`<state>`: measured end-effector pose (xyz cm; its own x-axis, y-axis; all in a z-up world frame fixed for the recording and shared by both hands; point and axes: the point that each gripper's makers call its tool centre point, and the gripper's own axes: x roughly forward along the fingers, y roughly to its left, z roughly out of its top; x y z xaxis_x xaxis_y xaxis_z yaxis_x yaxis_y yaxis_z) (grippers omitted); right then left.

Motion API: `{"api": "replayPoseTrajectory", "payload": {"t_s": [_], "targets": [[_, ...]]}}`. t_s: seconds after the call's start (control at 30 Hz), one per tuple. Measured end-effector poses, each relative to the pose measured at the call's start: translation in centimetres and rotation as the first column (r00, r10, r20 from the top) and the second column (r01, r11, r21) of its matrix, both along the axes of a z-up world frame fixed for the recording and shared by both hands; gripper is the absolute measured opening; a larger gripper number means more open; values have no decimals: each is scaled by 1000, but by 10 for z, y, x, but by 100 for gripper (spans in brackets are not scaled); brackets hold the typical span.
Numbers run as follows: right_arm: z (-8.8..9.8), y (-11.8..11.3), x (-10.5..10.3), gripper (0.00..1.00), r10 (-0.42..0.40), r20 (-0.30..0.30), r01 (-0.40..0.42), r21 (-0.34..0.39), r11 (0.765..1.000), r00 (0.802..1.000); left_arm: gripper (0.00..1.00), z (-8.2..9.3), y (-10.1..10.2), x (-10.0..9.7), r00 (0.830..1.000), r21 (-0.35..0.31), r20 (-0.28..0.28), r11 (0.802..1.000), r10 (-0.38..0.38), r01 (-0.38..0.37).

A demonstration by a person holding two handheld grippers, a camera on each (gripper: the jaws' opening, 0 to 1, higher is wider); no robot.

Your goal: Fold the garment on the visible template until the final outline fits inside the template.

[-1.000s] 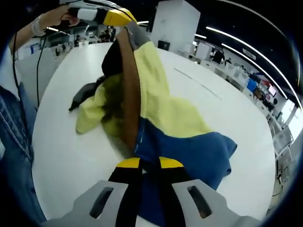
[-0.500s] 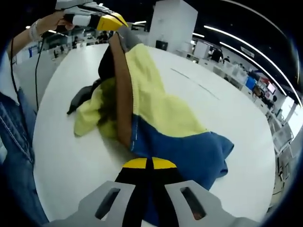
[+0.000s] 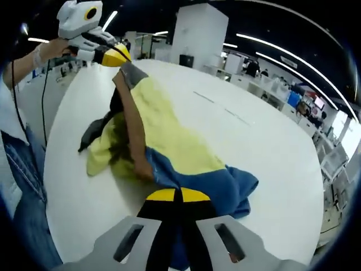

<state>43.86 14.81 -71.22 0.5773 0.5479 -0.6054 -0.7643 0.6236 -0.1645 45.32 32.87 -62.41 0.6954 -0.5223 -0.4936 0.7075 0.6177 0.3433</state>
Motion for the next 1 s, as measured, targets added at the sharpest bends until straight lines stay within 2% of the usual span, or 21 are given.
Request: {"api": "replayPoseTrajectory", "payload": {"t_s": [0.23, 0.37, 0.53, 0.63, 0.87, 1.0], "targets": [[24, -3, 4, 1, 11, 10, -12, 20, 1000, 1000, 0, 0, 4, -2, 1000, 12, -14, 1000, 12, -11], [34, -2, 5, 1, 37, 11, -37, 13, 999, 999, 0, 3, 7, -1, 1000, 16, -20, 1000, 17, -17], [50, 0, 9, 1, 37, 13, -38, 52, 998, 999, 0, 7, 14, 3, 999, 30, -15, 999, 38, -37], [56, 0, 10, 1, 42, 19, -43, 47, 998, 999, 0, 11, 17, 4, 998, 30, -13, 998, 57, -57], [68, 2, 8, 1, 41, -11, -40, 74, 996, 999, 0, 22, 22, 3, 990, -58, -64, 990, 128, -132], [80, 5, 8, 1, 44, -1, -44, 93, 995, 999, 0, 29, 26, 2, 986, -71, -74, 985, 151, -156]]}}
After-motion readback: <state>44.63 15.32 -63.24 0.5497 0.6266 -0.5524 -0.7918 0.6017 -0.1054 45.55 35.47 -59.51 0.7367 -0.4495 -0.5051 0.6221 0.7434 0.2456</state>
